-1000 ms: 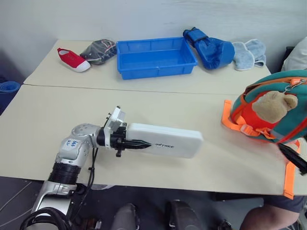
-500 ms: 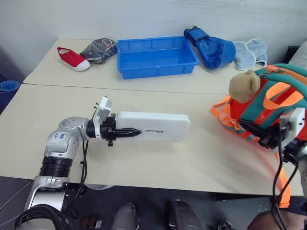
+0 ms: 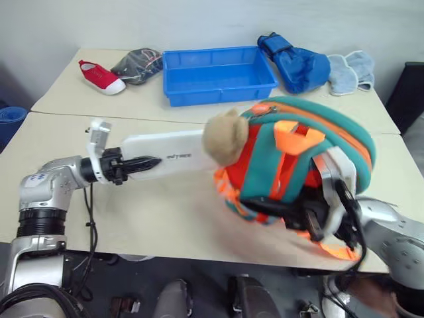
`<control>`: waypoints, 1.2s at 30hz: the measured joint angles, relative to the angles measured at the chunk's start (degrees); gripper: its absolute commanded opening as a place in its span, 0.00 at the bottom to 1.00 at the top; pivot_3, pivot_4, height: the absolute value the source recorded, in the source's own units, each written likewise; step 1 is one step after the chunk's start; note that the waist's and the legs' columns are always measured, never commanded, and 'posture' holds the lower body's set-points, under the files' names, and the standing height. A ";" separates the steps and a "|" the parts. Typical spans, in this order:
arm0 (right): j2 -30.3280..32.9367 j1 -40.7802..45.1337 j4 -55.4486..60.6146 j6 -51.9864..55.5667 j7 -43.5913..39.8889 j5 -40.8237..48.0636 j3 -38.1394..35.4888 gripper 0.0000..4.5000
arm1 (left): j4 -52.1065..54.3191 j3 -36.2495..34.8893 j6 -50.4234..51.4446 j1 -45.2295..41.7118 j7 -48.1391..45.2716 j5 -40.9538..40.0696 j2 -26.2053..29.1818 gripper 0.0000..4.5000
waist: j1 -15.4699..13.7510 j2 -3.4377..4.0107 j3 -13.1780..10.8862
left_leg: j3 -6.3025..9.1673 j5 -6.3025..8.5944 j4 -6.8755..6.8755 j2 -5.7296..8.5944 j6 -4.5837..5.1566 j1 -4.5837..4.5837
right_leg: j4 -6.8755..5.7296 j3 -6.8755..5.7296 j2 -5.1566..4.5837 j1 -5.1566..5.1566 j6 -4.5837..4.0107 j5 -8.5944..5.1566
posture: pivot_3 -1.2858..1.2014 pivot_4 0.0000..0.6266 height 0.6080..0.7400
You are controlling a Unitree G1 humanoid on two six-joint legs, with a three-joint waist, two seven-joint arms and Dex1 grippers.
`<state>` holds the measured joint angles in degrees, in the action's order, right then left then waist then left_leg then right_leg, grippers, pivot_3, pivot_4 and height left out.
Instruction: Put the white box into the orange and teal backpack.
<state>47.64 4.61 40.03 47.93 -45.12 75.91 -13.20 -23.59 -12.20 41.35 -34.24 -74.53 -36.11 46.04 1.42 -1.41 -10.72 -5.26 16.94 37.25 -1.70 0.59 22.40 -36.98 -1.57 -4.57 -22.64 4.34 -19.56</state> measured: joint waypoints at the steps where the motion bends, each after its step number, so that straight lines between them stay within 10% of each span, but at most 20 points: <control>1: 1.83 -1.82 0.20 0.58 -0.32 1.20 -2.16 0.00 | 0.22 -1.85 1.15 0.94 0.18 -0.71 1.14 0.27 | 0.03 -0.07 0.00 | 0.00 0.03 0.00 0.01 0.05 0.00 | 0.10 0.00 -0.01 0.05 0.07 0.04 | 0.52 0.24 1.00; 14: 3.39 -5.49 -0.50 -1.30 -2.36 -3.88 -4.66 0.00 | 20.01 -15.34 15.97 1.15 9.58 -20.19 -0.30 0.27 | 0.04 -0.27 0.01 | 0.09 -0.03 -0.02 0.05 -0.04 -0.12 | 0.22 -0.05 -0.06 0.15 0.14 0.08 | 0.52 0.24 1.00; 36: 3.47 -8.31 -2.24 -1.94 -4.87 -9.05 -5.01 0.00 | 20.07 20.25 -14.39 -14.25 -4.64 8.48 -3.53 0.27 | -1.69 -0.28 0.02 | -0.03 -0.06 0.20 0.08 0.15 -0.15 | 0.10 0.09 0.04 0.21 0.15 0.10 | 0.52 0.24 1.00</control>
<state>51.12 -3.71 37.80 45.99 -49.99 66.86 -18.21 -3.51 8.06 26.96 -48.50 -79.17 -27.62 42.51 -0.28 -1.69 -10.70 -5.29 16.88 37.45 -1.62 0.74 22.25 -36.88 -1.49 -4.52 -22.43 4.50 -19.46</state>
